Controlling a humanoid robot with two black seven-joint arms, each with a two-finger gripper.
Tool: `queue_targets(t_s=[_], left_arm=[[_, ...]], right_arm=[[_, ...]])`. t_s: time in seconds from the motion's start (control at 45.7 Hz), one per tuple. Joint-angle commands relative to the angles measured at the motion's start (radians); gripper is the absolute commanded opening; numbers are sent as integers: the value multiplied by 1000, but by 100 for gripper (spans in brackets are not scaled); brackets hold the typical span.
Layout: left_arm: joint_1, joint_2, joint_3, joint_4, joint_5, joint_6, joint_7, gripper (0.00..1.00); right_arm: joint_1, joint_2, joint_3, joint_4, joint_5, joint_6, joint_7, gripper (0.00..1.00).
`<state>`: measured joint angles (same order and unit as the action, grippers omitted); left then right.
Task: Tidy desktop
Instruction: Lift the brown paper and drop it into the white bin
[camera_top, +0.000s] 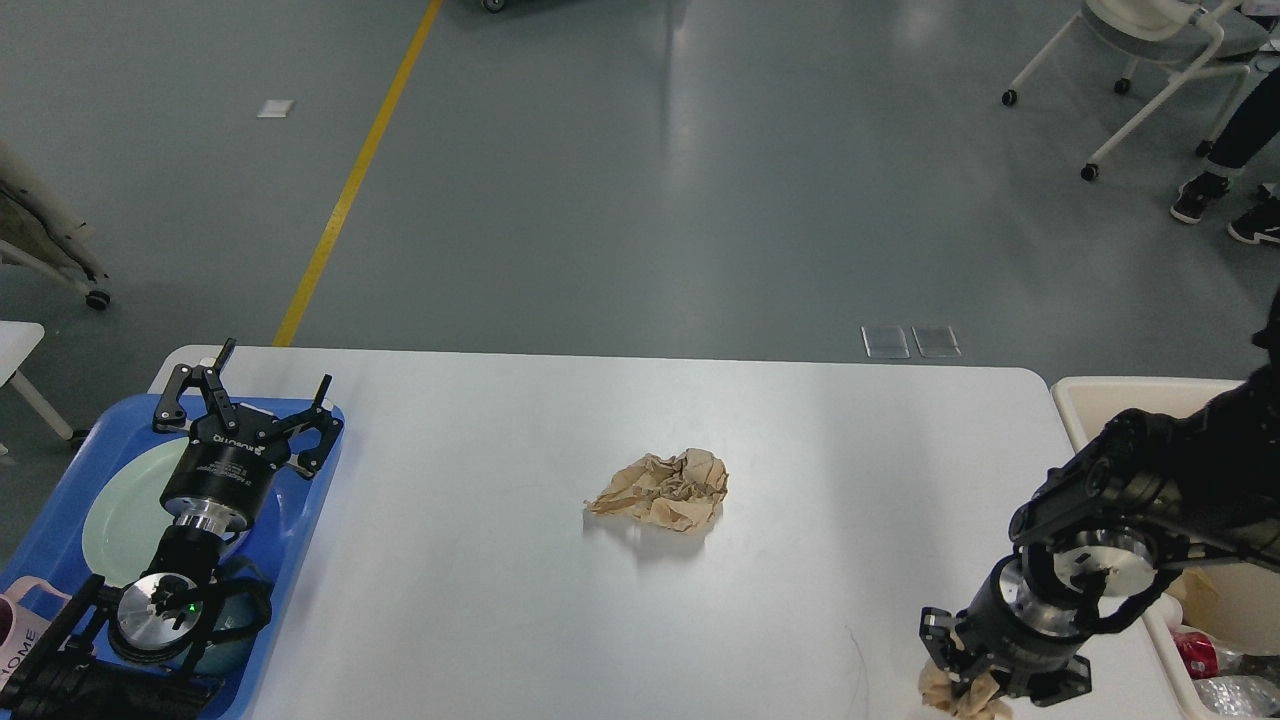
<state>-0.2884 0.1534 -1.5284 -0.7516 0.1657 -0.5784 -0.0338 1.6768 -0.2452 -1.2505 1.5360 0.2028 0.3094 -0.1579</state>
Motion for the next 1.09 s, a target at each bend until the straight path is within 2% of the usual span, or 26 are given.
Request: queue_targets(t_s=[0.0,0.219,0.328,0.657,0.81,0.941,1.073], left_arm=[[0,0,1,0,0,0,0,97],[0,0,-1,0,0,0,0,97],[0,0,-1,0,0,0,0,97],[0,0,-1,0,0,0,0,97],[0,0,-1,0,0,0,0,97],[0,0,-1,0,0,0,0,97],[2,0,-1,0,0,0,0,97]], right_arm=[[184,-48,-79,29,61,126,1,0],[539,-129,-243,119,86,224,1,0],[630,-134,-313,133,86,238,1,0],[606,-149,-336,124,86,221,1,0],[551,-193,-371,86,78,149,1,0],[433,-290,-385,-16,69,89,1,0],[239,-379,-366,-189,70,43,3,0]])
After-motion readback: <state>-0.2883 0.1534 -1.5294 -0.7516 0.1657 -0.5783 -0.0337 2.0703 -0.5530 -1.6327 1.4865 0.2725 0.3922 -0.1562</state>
